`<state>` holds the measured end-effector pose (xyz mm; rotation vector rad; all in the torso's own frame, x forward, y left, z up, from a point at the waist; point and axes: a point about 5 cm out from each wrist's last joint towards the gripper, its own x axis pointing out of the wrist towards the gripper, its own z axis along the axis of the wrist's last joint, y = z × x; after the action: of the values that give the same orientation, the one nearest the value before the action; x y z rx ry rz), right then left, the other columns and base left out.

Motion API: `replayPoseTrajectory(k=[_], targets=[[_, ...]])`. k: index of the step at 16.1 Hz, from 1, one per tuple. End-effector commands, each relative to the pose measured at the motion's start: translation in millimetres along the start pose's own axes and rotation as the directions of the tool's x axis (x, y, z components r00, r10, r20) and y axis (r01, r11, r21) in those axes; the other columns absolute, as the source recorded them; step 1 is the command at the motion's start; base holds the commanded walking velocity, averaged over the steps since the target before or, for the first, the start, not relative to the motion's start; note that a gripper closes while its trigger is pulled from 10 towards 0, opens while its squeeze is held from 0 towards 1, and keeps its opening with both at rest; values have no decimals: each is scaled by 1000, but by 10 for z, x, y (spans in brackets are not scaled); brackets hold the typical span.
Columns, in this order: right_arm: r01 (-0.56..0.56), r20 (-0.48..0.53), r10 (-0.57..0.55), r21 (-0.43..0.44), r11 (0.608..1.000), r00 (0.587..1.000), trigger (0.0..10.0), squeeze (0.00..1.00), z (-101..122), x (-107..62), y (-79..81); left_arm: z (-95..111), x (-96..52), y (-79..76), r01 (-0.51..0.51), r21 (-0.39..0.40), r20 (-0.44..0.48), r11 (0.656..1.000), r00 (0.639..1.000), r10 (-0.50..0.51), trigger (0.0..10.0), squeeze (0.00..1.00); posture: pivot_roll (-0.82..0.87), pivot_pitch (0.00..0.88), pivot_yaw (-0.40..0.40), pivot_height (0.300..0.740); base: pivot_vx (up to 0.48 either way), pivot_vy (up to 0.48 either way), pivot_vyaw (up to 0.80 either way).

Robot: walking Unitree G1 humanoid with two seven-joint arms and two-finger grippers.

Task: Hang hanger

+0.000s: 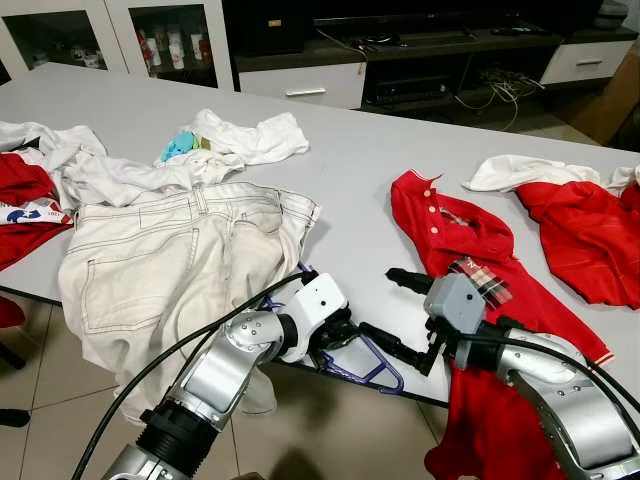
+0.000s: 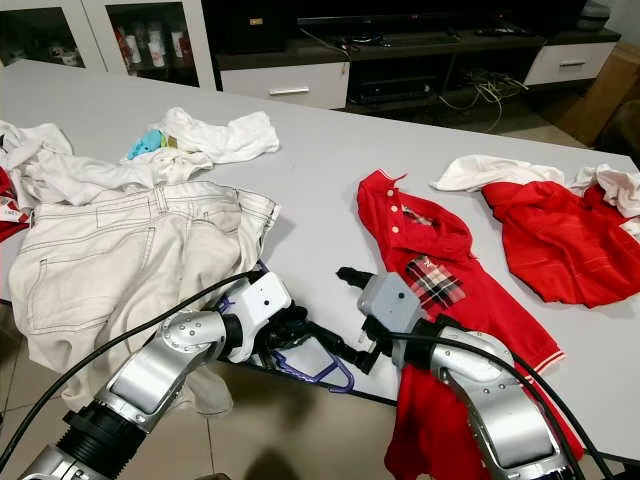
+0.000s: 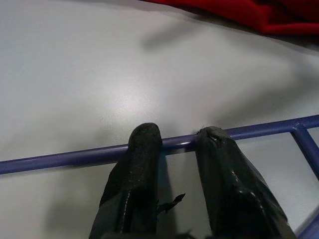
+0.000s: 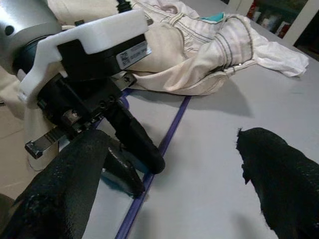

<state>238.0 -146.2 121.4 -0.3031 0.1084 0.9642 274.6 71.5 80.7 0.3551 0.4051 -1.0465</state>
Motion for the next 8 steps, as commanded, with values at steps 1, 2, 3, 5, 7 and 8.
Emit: replayPoseTrajectory(k=[1,2,3,5,7,8], targets=[[-23,-23,23,-15,1000,999,10000,635,-31,-3,10,-109,9,-10,4,-24,-52,1000,999,-5,10000,0,-60,0,-20,740,0,0,0],[-32,-31,31,-17,999,999,10000,0,-44,1,15,-113,8,-7,3,-24,-52,1000,999,-5,10000,0,-61,0,-19,740,0,0,0],[-49,-39,49,-17,999,998,10000,0,-60,10,24,-115,8,-1,2,-20,-53,1000,999,-3,10000,0,-61,0,-17,740,0,0,0],[0,-36,0,-18,1000,999,10000,0,-65,43,-53,-4,16,77,-76,41,16,996,997,75,10000,0,-63,0,-16,740,0,0,0],[15,-37,-16,-21,1000,999,10000,0,-74,61,-70,202,1,201,-184,16,151,983,972,180,10000,0,-59,0,-18,740,0,0,0],[13,-32,-14,-16,1000,999,10000,0,-71,74,-64,320,-27,278,-236,-1,219,972,948,231,10000,0,-56,0,-19,740,0,0,0]])
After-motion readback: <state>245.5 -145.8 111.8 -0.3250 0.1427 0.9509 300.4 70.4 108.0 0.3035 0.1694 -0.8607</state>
